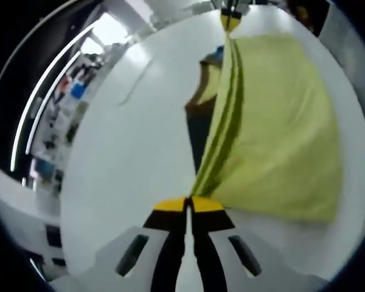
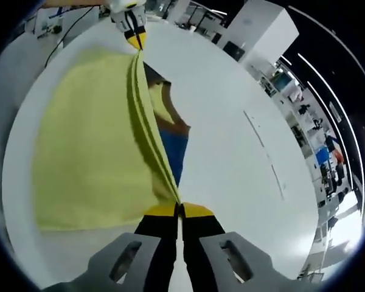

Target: Fold the garment on the visible template until the final outline fits inside the template.

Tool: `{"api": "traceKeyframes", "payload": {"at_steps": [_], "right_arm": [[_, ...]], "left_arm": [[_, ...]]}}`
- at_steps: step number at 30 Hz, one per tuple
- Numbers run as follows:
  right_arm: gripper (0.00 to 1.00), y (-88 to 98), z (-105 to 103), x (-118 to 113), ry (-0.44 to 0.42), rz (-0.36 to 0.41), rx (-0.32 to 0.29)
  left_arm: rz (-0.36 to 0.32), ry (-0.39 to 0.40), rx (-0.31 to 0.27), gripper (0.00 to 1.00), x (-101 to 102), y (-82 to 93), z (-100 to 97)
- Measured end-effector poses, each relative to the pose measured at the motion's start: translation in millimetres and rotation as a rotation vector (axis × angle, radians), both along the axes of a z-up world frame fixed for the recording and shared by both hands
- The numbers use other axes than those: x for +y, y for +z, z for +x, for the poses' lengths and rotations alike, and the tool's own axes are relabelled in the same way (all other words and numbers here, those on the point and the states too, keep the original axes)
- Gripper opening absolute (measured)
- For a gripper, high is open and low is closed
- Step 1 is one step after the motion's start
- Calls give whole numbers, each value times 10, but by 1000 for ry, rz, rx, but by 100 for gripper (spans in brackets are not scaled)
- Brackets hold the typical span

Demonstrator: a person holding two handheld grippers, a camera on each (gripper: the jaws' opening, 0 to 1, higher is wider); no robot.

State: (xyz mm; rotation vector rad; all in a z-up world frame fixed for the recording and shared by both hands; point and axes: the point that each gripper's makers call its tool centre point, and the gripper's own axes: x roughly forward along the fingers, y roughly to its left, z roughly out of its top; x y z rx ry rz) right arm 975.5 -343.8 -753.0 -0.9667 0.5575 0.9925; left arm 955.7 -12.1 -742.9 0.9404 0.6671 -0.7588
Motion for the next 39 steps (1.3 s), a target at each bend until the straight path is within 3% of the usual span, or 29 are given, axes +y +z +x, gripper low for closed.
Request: {"api": "traceKeyframes", "payload": {"at_steps": [7, 13, 16, 23, 29, 33, 36, 39], "right_arm": [[2, -69, 132, 2, -54, 10, 11], [2, -136, 229, -12, -114, 40, 46], [2, -178, 260, -21, -134, 49, 64], [2, -210, 265, -32, -151, 49, 73], [2, -217, 277, -40, -182, 68, 90], [2, -218, 276, -30, -194, 75, 97], [2, -214, 264, -27, -203, 80, 101], [2, -209, 255, -28, -213, 86, 102]], "left_arm": [[2, 101, 57, 0, 138, -173, 61], [-18, 210, 34, 0, 313, -124, 158], [-83, 193, 29, 0, 214, -15, 143], [-51, 138, 46, 0, 39, -76, 81], [-80, 139, 41, 0, -40, -42, 160], [-79, 147, 50, 0, -51, -143, 230], [-29, 148, 52, 0, 0, -252, 244], [-53, 155, 65, 0, -35, -291, 218]]}}
